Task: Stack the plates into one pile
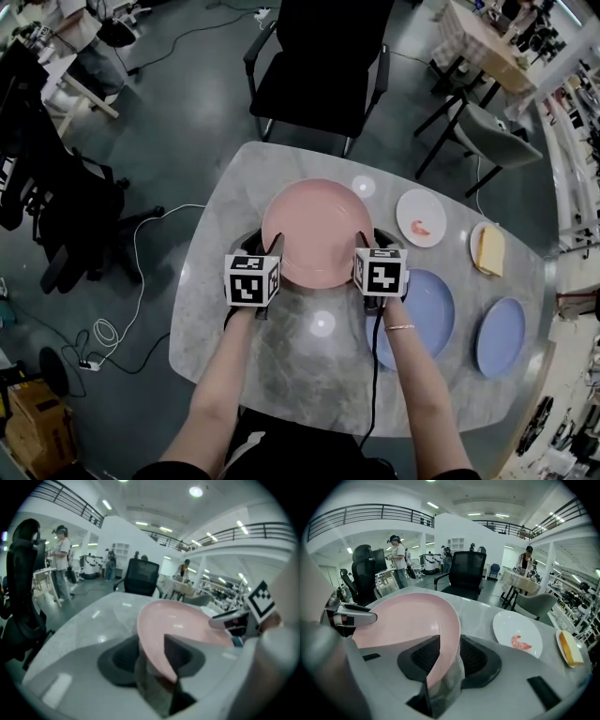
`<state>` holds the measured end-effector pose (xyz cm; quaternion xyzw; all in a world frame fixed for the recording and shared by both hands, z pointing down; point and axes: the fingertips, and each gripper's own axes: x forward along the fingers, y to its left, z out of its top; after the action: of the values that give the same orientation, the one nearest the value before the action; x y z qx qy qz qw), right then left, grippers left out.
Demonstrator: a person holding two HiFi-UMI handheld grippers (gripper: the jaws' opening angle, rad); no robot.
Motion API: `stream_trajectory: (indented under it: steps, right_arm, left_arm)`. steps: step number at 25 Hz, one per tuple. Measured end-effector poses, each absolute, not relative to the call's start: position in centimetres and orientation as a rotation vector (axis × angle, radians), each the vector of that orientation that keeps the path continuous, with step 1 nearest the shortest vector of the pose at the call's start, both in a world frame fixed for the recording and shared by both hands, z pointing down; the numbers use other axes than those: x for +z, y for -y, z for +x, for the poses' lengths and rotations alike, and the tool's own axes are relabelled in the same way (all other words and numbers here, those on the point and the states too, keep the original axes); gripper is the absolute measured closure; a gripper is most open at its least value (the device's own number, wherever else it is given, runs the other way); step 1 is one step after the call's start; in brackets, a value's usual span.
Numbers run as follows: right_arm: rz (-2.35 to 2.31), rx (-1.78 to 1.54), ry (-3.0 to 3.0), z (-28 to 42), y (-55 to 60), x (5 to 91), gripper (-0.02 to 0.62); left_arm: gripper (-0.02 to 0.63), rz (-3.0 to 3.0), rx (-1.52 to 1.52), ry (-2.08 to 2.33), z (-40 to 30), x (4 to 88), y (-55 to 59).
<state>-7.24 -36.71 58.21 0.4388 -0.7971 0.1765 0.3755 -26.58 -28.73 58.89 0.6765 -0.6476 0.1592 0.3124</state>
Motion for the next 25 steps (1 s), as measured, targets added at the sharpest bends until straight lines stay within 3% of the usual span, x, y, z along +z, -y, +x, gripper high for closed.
stream_trajectory:
  steps: [15, 25]
  right_arm:
    - [1.221, 0.620, 2.143, -6.2, 32.5, 52.8, 0.476]
    - [1.488, 0.674, 2.097, 5.3, 27.9, 48.4, 0.486]
  left_arm:
    - [0.489, 1.820, 0.404, 1.764, -27.1, 53.7, 26.9]
    - [0.489, 2.046, 0.435, 1.589, -16.4, 50.3, 26.1]
